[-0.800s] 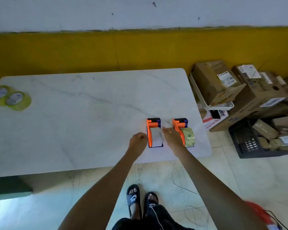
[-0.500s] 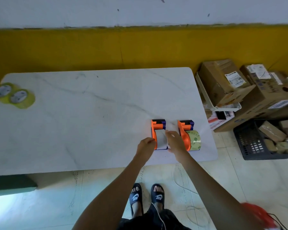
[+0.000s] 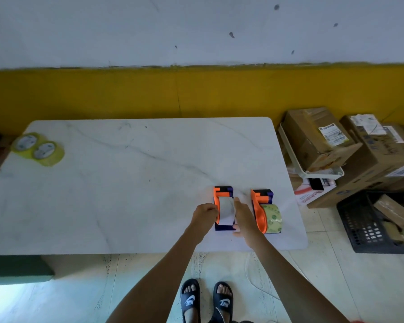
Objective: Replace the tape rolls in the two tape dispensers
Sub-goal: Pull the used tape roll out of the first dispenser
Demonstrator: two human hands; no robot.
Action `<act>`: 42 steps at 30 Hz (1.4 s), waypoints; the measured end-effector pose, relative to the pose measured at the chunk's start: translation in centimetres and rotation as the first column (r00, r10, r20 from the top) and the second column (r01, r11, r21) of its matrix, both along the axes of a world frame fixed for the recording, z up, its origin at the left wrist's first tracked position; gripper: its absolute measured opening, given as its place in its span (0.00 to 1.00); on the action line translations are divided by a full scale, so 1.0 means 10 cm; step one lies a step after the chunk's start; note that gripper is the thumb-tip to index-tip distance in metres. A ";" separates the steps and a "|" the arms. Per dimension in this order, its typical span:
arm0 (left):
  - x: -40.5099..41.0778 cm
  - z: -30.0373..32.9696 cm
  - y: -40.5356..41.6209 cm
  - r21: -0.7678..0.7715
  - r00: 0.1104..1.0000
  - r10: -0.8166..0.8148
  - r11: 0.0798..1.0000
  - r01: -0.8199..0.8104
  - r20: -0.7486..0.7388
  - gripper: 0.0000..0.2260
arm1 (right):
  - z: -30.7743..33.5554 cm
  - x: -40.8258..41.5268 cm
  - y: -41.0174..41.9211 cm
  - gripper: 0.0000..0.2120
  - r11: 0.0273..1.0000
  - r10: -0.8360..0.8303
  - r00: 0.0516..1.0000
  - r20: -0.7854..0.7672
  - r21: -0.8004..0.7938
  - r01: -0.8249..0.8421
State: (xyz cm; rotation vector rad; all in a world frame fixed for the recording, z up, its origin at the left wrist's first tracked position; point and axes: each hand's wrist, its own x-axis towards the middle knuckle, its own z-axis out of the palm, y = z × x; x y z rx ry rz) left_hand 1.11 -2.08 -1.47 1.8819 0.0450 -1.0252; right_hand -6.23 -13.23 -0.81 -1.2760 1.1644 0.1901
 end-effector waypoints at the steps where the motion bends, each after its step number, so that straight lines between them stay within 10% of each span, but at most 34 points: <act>1: 0.02 0.05 -0.01 -0.007 1.000 0.015 1.000 -0.015 -0.009 0.09 | 0.00 0.01 0.01 0.30 0.999 -0.014 1.000 0.000 0.038 0.014; 10: 0.22 0.41 -0.10 -0.059 0.997 0.052 0.997 -0.055 -0.048 0.12 | 0.04 0.10 -0.01 0.28 0.987 -0.080 0.996 -0.041 0.139 0.085; 18: 0.21 0.38 -0.09 -0.060 0.997 0.058 0.996 -0.061 -0.054 0.12 | 0.10 0.06 0.02 0.16 0.888 0.223 0.965 0.135 -0.437 -0.144; 25: 0.20 0.27 -0.09 -0.043 0.991 0.110 0.993 -0.114 -0.081 0.09 | 0.09 -0.01 -0.12 0.16 0.953 0.034 0.989 0.143 -0.304 0.011; 42: 0.03 0.00 -0.03 0.160 0.999 -0.036 0.987 0.029 0.041 0.06 | 0.42 -0.05 -0.47 0.21 0.798 0.120 0.991 0.052 -0.599 -0.065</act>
